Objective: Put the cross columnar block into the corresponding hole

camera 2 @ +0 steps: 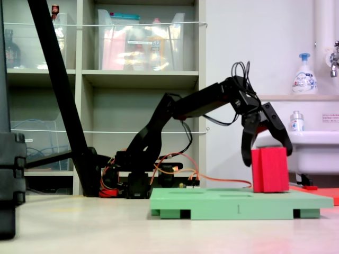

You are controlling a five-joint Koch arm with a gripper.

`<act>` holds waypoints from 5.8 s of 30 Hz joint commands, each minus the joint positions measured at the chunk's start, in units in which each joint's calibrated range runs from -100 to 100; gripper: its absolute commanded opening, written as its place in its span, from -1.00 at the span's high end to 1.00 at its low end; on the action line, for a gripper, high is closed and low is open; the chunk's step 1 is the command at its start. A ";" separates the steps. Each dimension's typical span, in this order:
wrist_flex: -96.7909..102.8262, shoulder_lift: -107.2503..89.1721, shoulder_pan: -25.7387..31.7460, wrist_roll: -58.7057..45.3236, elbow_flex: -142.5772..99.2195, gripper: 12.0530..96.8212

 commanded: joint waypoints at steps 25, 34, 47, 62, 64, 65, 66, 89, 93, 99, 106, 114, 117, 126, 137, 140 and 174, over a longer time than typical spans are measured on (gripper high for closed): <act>3.74 1.94 -0.98 -3.61 0.62 0.18; 3.74 3.19 -1.27 -4.69 1.21 0.18; -4.06 -1.70 -0.63 -4.69 1.21 0.18; -5.02 -3.51 -0.98 -5.32 1.21 0.17; -4.92 -2.53 -1.07 -5.91 1.31 0.17; -4.83 -2.11 -1.17 -6.06 1.31 0.17; -4.73 -1.70 -1.22 -6.30 1.41 0.18; -0.98 8.64 -1.03 -5.13 3.51 -0.98; -4.64 1.80 -1.22 -6.15 4.01 -0.98; -10.41 -20.41 -2.64 -15.29 4.11 -0.97; -13.88 -45.69 -5.81 -31.16 4.11 -0.80; -11.28 -61.61 -14.85 -54.75 4.11 -0.40; -10.32 -64.68 -18.71 -55.78 4.01 -0.28; -1.65 -65.66 -27.06 -64.81 3.91 -0.25; 47.36 -87.87 -32.82 -68.77 -45.15 0.05; 67.49 -97.65 -31.84 -71.26 -70.07 0.07; 81.06 -125.72 -26.23 -77.41 -161.00 0.18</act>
